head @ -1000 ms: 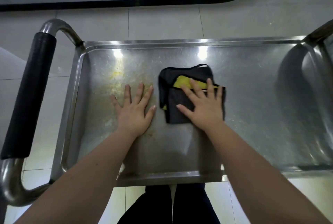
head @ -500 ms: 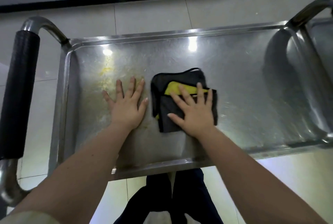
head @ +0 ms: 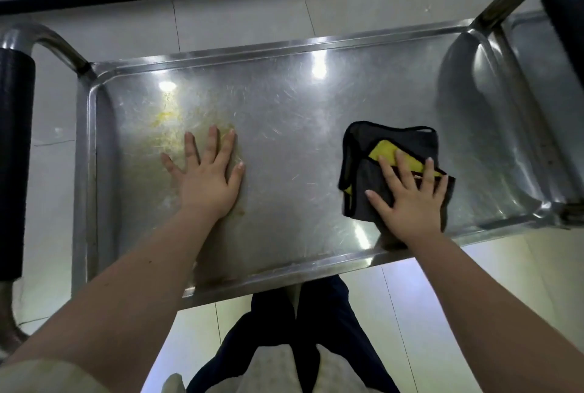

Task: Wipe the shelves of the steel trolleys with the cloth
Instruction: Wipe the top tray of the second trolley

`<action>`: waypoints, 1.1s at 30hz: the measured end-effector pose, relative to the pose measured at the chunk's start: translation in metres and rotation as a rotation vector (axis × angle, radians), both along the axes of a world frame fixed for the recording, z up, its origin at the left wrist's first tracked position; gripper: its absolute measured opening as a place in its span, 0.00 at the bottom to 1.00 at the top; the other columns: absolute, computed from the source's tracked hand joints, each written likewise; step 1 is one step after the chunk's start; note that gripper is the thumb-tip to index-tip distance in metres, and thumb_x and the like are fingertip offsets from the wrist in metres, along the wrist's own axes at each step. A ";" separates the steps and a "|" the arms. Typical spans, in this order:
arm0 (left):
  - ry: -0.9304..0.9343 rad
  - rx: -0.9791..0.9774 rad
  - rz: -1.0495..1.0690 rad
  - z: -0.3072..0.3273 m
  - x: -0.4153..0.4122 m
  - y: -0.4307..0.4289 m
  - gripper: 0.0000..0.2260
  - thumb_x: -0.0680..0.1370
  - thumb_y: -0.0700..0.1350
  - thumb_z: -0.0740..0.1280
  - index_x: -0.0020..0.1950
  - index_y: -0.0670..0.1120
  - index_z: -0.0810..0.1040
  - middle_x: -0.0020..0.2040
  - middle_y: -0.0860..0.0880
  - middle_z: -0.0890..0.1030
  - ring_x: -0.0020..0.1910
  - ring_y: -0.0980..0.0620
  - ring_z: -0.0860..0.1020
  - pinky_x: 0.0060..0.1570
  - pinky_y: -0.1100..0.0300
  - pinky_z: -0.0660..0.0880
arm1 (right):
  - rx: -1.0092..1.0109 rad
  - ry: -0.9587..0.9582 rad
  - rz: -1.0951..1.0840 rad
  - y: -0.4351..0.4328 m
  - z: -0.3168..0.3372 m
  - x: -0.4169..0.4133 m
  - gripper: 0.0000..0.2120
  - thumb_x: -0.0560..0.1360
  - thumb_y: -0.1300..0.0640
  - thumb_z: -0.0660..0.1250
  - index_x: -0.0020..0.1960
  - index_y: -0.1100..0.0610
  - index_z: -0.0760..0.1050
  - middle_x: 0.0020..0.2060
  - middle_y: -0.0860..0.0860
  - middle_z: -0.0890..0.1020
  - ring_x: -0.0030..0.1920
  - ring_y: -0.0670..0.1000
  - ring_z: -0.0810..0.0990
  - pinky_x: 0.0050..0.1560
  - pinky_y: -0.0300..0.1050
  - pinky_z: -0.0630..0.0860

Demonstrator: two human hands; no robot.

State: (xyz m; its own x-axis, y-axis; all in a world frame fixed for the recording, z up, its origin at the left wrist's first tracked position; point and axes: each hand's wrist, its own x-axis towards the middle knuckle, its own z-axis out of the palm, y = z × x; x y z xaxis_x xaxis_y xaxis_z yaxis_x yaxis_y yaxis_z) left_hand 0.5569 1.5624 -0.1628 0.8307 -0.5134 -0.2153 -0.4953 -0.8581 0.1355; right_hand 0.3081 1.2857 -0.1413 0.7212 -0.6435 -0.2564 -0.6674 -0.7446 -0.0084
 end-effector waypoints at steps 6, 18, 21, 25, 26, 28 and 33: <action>-0.015 0.011 -0.013 0.001 0.002 0.001 0.27 0.81 0.64 0.44 0.78 0.64 0.41 0.81 0.56 0.43 0.79 0.40 0.40 0.67 0.25 0.39 | 0.062 -0.091 0.424 0.146 0.000 0.046 0.34 0.74 0.27 0.49 0.77 0.38 0.58 0.78 0.45 0.58 0.76 0.70 0.46 0.70 0.76 0.44; -0.004 0.023 -0.010 0.002 -0.002 0.000 0.27 0.80 0.66 0.42 0.79 0.64 0.41 0.81 0.56 0.41 0.78 0.42 0.38 0.68 0.26 0.37 | 0.015 -0.085 0.293 -0.005 -0.003 -0.039 0.35 0.72 0.24 0.46 0.76 0.34 0.52 0.78 0.41 0.56 0.79 0.60 0.47 0.73 0.70 0.46; -0.014 0.024 -0.010 0.003 -0.003 -0.002 0.27 0.80 0.65 0.42 0.79 0.63 0.42 0.81 0.56 0.41 0.78 0.41 0.38 0.67 0.25 0.37 | 0.000 -0.049 0.274 -0.019 -0.006 -0.046 0.35 0.73 0.23 0.43 0.77 0.33 0.48 0.79 0.41 0.54 0.78 0.62 0.46 0.73 0.72 0.46; -0.017 0.020 -0.015 0.003 -0.003 0.001 0.27 0.80 0.65 0.42 0.79 0.63 0.41 0.81 0.55 0.41 0.78 0.40 0.37 0.67 0.25 0.37 | -0.014 -0.092 0.294 0.039 -0.006 -0.021 0.36 0.72 0.25 0.46 0.77 0.36 0.50 0.78 0.43 0.54 0.77 0.68 0.47 0.70 0.75 0.45; -0.018 0.022 -0.017 0.003 -0.004 0.002 0.27 0.80 0.65 0.42 0.79 0.63 0.41 0.81 0.55 0.41 0.78 0.40 0.38 0.67 0.25 0.37 | -0.004 -0.104 0.326 0.062 -0.005 -0.010 0.36 0.72 0.25 0.47 0.77 0.36 0.51 0.78 0.43 0.54 0.77 0.69 0.47 0.70 0.76 0.46; -0.015 0.016 -0.017 0.004 -0.005 0.004 0.27 0.80 0.64 0.43 0.79 0.63 0.42 0.81 0.56 0.42 0.78 0.40 0.38 0.67 0.25 0.37 | 0.016 -0.130 0.407 0.114 -0.006 0.012 0.36 0.72 0.26 0.49 0.77 0.37 0.55 0.78 0.44 0.55 0.76 0.71 0.47 0.69 0.77 0.45; -0.008 -0.014 -0.019 0.004 -0.008 0.010 0.26 0.81 0.65 0.44 0.79 0.64 0.42 0.81 0.57 0.42 0.78 0.42 0.38 0.68 0.26 0.38 | 0.040 -0.131 0.477 0.170 -0.006 0.032 0.35 0.74 0.26 0.47 0.78 0.37 0.51 0.79 0.44 0.51 0.77 0.66 0.42 0.71 0.74 0.41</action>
State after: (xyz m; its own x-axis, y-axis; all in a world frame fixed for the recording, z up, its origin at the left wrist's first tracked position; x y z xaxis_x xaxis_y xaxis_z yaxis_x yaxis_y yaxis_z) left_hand 0.5490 1.5728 -0.1592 0.8226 -0.5319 -0.2013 -0.5125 -0.8467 0.1431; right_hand 0.3396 1.4553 -0.1471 0.9607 -0.2257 -0.1613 -0.2440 -0.9642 -0.1041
